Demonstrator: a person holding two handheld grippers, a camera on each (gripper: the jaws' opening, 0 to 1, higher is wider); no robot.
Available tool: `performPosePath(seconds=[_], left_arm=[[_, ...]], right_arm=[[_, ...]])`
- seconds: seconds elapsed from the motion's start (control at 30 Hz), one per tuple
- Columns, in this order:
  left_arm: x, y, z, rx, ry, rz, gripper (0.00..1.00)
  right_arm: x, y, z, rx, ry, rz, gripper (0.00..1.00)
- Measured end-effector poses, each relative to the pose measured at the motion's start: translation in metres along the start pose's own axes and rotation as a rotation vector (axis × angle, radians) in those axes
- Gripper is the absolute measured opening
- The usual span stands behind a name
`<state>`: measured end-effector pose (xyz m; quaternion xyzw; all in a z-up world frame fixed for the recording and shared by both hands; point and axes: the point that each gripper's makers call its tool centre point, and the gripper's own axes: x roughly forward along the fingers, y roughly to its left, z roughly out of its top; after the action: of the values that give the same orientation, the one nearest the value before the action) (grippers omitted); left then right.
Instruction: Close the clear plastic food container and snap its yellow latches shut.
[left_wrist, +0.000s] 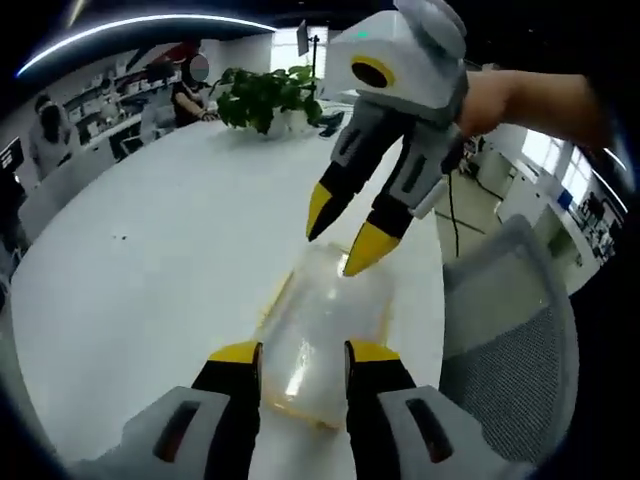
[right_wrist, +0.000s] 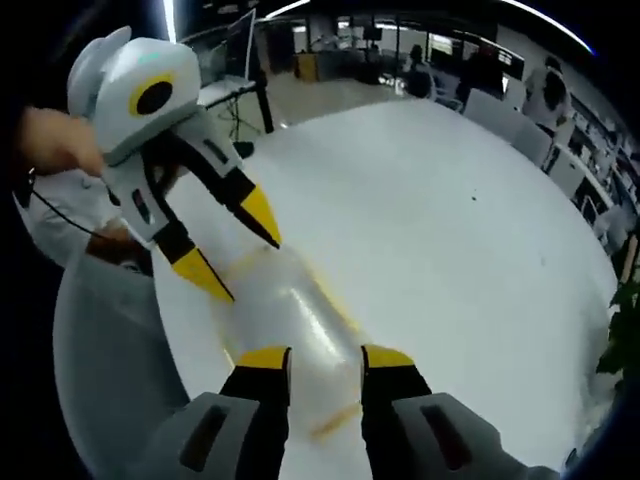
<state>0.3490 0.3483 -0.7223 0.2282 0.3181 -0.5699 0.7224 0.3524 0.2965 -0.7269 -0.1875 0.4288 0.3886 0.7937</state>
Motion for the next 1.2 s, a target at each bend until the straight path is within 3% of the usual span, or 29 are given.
performPosePath(seconds=[0.33,0.47,0.7,0.8,0.9,1.03,1.2], left_arm=[[0.018,-0.016,0.002,0.081,0.036,-0.045,0.30],[0.024,-0.023,0.001,0.102,0.056,-0.067,0.25],[0.029,-0.024,-0.002,0.113,0.088,-0.083,0.24],[0.032,-0.028,-0.003,0.100,0.095,-0.114,0.19],[0.036,-0.030,-0.010,0.122,0.134,-0.121,0.20],[0.036,-0.033,-0.010,0.105,0.135,-0.132,0.20],[0.035,-0.035,-0.012,0.103,0.142,-0.143,0.32]], right_arm=[[0.013,0.010,-0.004,-0.084,0.039,0.042,0.25],[0.019,0.013,-0.003,-0.125,0.039,0.059,0.24],[0.027,0.011,-0.001,-0.160,0.038,0.098,0.24],[0.028,0.011,-0.001,-0.161,0.030,0.116,0.24],[0.028,0.010,-0.003,-0.170,0.035,0.121,0.24],[0.027,0.006,-0.001,-0.167,0.018,0.119,0.25],[0.028,0.006,0.000,-0.163,0.017,0.118,0.27]])
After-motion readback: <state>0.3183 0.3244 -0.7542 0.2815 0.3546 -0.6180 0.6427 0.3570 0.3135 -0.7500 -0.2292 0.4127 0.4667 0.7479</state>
